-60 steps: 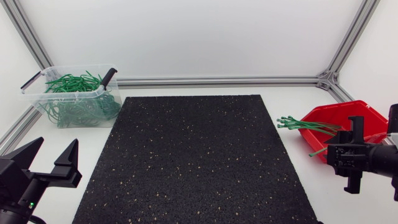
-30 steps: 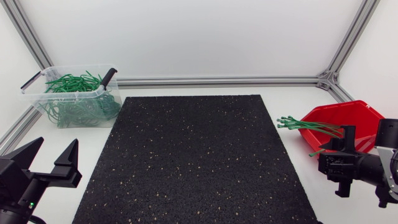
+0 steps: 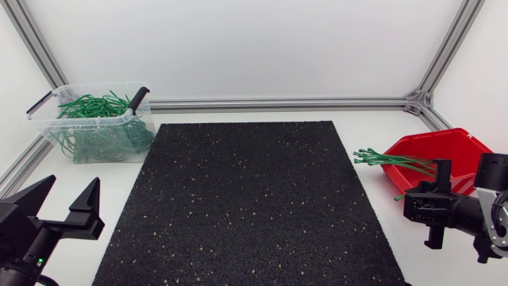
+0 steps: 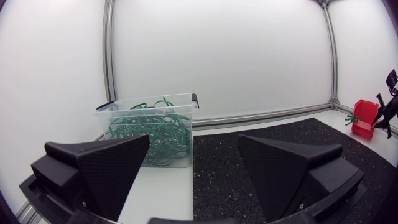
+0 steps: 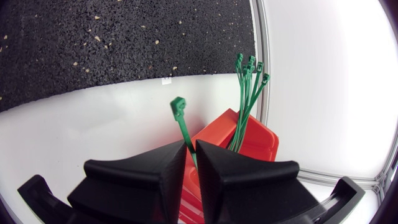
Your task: Take a green cable tie from the red box, thread the tail through the head to close it, then place it in the transparent bin on the left.
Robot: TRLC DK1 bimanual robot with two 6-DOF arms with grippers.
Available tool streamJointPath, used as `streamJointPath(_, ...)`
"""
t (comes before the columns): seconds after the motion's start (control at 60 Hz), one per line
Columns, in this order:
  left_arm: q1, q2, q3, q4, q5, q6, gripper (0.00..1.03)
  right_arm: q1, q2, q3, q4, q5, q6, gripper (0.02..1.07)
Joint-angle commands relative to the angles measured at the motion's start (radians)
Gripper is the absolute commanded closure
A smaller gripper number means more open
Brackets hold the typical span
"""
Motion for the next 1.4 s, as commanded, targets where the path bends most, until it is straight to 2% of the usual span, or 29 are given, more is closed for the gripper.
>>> streamJointPath(0.0,0.002,-0.008,-0.039,-0.027,-0.001,0.013,0.04,0.0,-0.001,-0.012,0.013,0.008,0.014,1.01)
streamJointPath(0.117,0.002,-0.008,-0.039,-0.027,0.001,0.013,0.04,0.013,-0.014,0.008,0.0,0.017,0.037,1.01)
streamJointPath(0.35,-0.003,-0.008,-0.039,-0.029,0.001,0.013,0.04,0.05,-0.08,0.122,-0.141,0.016,0.106,1.01)
streamJointPath(0.6,-0.004,-0.008,-0.039,-0.027,-0.001,0.013,0.04,0.094,-0.097,0.436,-0.45,-0.038,0.31,1.01)
streamJointPath(0.683,-0.003,-0.008,-0.039,-0.027,-0.001,0.013,0.04,0.14,-0.096,0.534,-0.529,-0.029,0.419,1.01)
streamJointPath(0.883,-0.003,-0.008,-0.039,-0.027,-0.001,0.013,0.04,0.27,-0.068,0.757,-0.791,-0.036,0.53,1.01)
streamJointPath(1.083,-0.001,-0.008,-0.039,-0.027,-0.001,-0.004,0.04,0.404,0.033,0.975,-1.064,-0.11,0.677,1.01)
streamJointPath(1.183,0.011,-0.008,-0.039,-0.027,-0.001,-0.014,0.04,0.476,0.094,1.042,-1.184,-0.154,0.751,1.01)
streamJointPath(1.383,0.002,-0.007,-0.039,-0.025,-0.001,-0.027,0.04,0.603,0.188,1.047,-1.277,-0.182,0.896,1.01)
